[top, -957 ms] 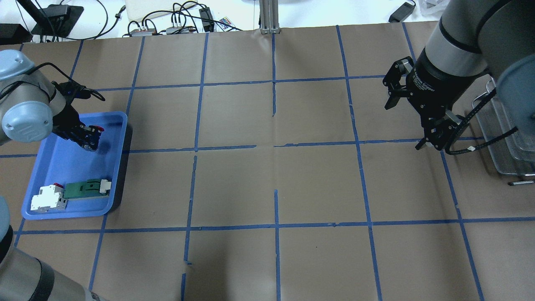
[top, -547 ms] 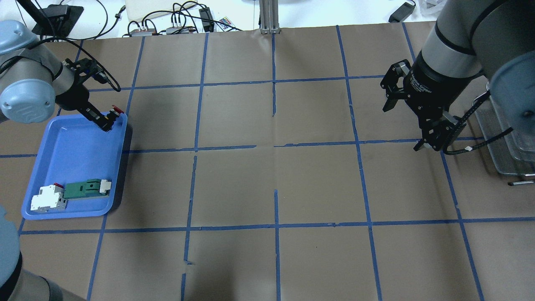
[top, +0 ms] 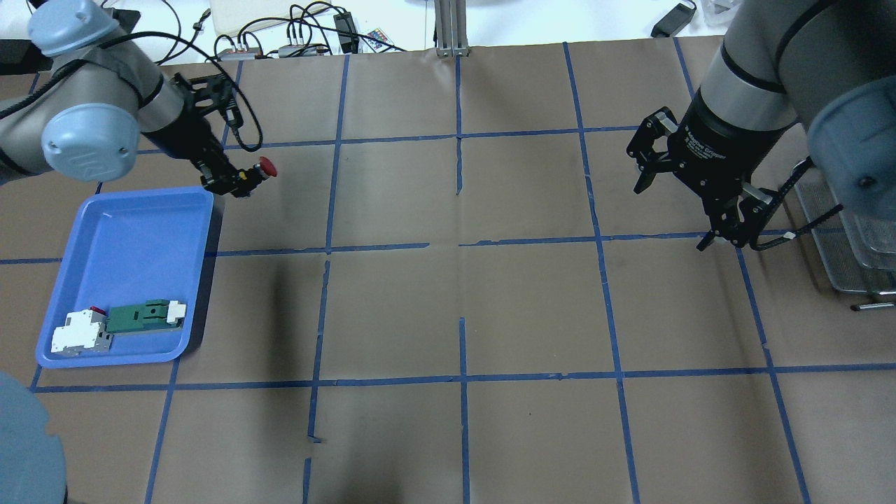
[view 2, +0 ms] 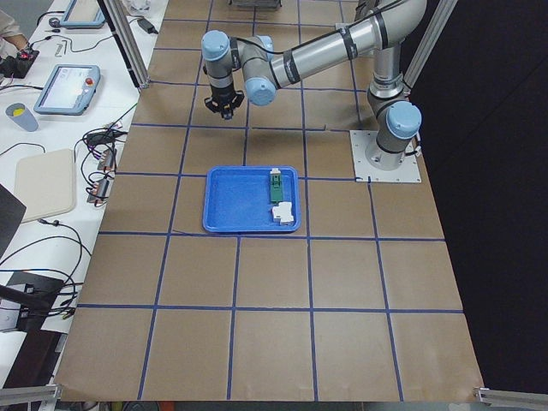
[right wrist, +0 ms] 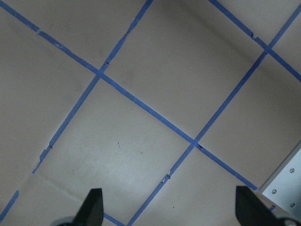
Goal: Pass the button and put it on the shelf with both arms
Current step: 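Lift the red button and carry it toward the table center with the left gripper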
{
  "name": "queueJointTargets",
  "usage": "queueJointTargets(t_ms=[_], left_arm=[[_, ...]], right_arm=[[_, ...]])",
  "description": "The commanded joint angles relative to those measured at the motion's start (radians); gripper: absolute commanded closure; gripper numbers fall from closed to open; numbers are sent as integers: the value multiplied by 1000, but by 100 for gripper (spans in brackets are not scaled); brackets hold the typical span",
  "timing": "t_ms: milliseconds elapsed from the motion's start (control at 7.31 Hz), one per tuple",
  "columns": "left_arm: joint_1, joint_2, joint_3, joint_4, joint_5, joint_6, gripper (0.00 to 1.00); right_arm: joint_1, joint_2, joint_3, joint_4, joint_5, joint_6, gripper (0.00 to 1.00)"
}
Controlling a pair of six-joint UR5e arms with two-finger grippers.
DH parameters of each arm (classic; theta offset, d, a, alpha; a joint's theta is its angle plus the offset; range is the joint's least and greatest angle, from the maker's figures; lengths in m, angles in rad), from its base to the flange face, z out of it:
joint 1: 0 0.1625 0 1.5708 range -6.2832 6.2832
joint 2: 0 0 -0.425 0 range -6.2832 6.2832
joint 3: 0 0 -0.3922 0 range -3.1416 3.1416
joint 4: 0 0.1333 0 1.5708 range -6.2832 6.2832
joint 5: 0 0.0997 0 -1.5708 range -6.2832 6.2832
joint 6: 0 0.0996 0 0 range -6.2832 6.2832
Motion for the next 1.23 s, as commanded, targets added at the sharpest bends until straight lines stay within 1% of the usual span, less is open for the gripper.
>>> queueJointTargets(t_ms=[0, 137, 274, 410, 547, 684, 821, 957, 1094], left_arm=[[-144, 6, 40, 4, -160, 3, 100], [-180, 12, 46, 10, -236, -1, 100], [-221, 25, 46, 12, -268, -7, 100], [-270, 38, 46, 24, -273, -33, 100], [-315, 45, 46, 80, -273, -134, 100], [-341, 35, 46, 139, -279, -211, 100], [-361, 38, 44, 160, -337, -222, 100], [-381, 49, 43, 165, -362, -225, 100], [-401, 55, 43, 167, -361, -227, 100]], right_arm=[[-22, 0, -12, -8, 3, -10, 0], [-42, -4, -24, -26, 3, 18, 0], [-50, -4, -42, -34, 3, 83, 0], [-50, -1, -59, -35, 35, 169, 0], [-52, -1, -67, -35, 86, 206, 0], [-52, 0, -58, -31, 89, 197, 0], [-53, 5, -58, -29, 89, 86, 0], [-58, 2, -59, -40, 97, -149, 0], [-72, 2, -59, -43, 92, -304, 0]])
